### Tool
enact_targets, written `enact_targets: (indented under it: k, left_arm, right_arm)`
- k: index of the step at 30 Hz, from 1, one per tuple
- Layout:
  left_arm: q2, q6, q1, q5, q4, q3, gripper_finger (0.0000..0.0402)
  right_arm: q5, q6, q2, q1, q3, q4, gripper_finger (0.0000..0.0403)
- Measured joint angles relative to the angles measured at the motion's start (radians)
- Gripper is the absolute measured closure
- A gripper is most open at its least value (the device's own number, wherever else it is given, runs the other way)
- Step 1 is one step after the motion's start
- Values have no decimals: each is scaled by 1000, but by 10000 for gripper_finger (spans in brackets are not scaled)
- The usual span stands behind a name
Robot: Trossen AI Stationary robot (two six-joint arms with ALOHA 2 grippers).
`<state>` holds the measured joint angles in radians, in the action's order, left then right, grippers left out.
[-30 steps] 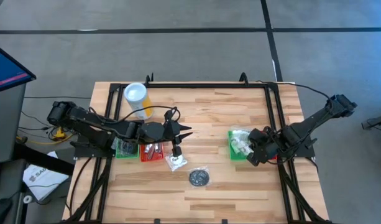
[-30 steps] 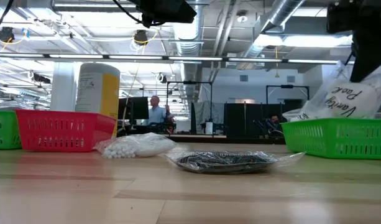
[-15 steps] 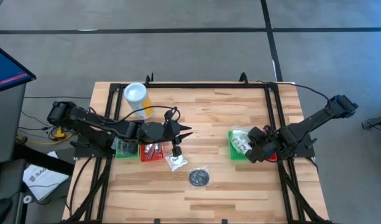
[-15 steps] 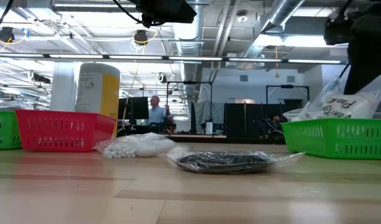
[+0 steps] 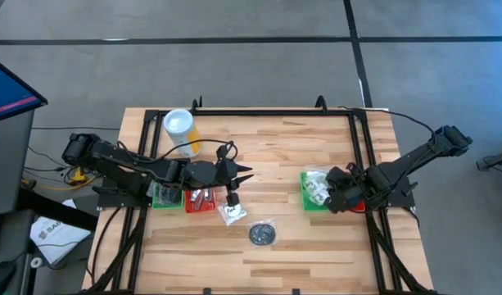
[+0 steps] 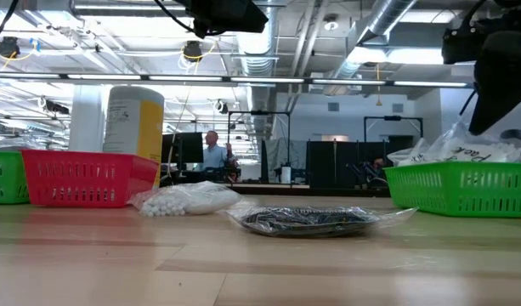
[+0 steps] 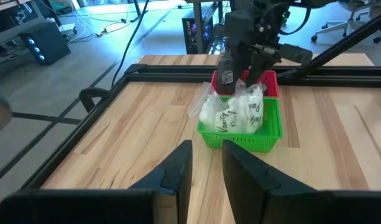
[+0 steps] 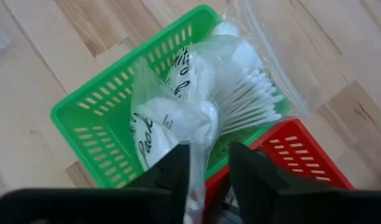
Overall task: Pick & Place Travel size toiletries
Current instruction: Put the white cotton pack into the right green bin, then put the black hair brush into the left green bin
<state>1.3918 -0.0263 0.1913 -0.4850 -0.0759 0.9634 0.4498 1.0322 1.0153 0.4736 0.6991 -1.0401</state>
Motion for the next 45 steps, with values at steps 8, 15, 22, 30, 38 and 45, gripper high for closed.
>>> enact_targets:
  k: [8,15,22,30,38,45]
  left_arm:
    - [0,-30,0,49,61,0,323]
    - [-1,-66,0,158,61,-58,323]
    - [-1,-117,0,225,60,-113,323]
    - [0,-147,0,320,61,-141,323]
    - [0,-194,7,348,60,-141,323]
    - [15,-196,46,354,51,-141,323]
  right_arm:
    - [6,-42,-4,-1,14,3,205]
    - [115,-78,-4,0,64,2,178]
    - [129,-107,-4,0,72,48,177]
    - [131,-238,-4,0,72,204,177]
    - [120,-394,17,0,74,419,177]
    - [64,-508,105,0,74,560,177]
